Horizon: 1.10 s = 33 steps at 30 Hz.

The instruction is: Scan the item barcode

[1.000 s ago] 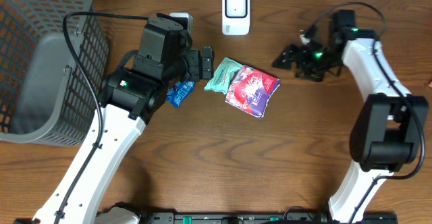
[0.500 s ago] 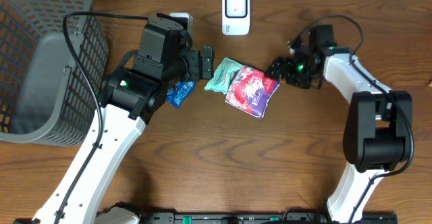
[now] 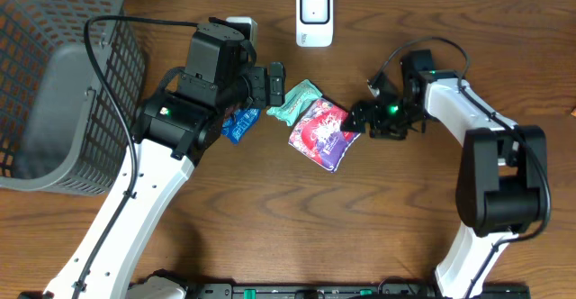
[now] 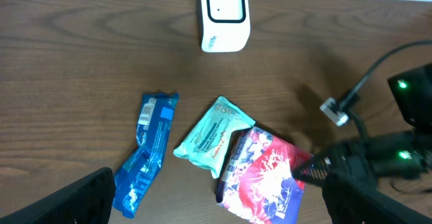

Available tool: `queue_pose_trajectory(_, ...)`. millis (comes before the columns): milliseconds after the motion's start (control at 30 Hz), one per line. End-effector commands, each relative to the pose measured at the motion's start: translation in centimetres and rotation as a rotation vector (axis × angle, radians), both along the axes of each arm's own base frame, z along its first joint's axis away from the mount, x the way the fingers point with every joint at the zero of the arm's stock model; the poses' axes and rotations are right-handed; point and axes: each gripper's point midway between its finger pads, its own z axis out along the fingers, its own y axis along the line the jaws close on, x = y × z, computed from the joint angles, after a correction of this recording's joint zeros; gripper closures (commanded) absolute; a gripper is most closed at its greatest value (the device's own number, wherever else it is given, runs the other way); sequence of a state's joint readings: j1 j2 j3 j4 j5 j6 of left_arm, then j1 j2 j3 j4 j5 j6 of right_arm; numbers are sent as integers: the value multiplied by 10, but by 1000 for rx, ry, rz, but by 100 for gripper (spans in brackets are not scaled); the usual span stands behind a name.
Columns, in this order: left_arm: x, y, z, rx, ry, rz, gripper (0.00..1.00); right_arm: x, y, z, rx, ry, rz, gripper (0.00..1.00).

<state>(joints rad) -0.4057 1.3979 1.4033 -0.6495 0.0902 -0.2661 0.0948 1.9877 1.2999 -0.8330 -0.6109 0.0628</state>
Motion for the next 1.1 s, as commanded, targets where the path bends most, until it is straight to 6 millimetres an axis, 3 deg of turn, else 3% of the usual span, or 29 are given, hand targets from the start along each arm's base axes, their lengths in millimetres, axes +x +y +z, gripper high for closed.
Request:
queue_pose_trajectory(0,3,2,7,-1,-15,16,2,-1,-6,41,-39,-100,4,9)
queue_pose_trajectory(167,3,2,7,-1,-15,16,2,17,4,86,-38,-340,73,13)
queue_pose_trajectory(267,3,2,7,-1,-15,16,2,38,3,94,-87,-453,69,16)
queue_pose_trajectory(367,3,2,7,-1,-15,16,2,54,5,87,-90,-483,41,25)
queue_pose_trajectory(533,3,2,7,-1,-15,16,2,66,12,49,-60,-393,-26,48)
queue_pose_trajectory(633,3,2,7,-1,-15,16,2,58,29,29,39,-311,-3,52)
queue_pose_trajectory(767,3,2,7,-1,-15,16,2,41,45,19,150,-213,30,50)
queue_pose_trajectory(900,3,2,7,-1,-15,16,2,23,46,21,172,-146,55,59)
queue_pose_trajectory(1067,3,2,7,-1,-15,16,2,-8,42,29,160,-45,81,59)
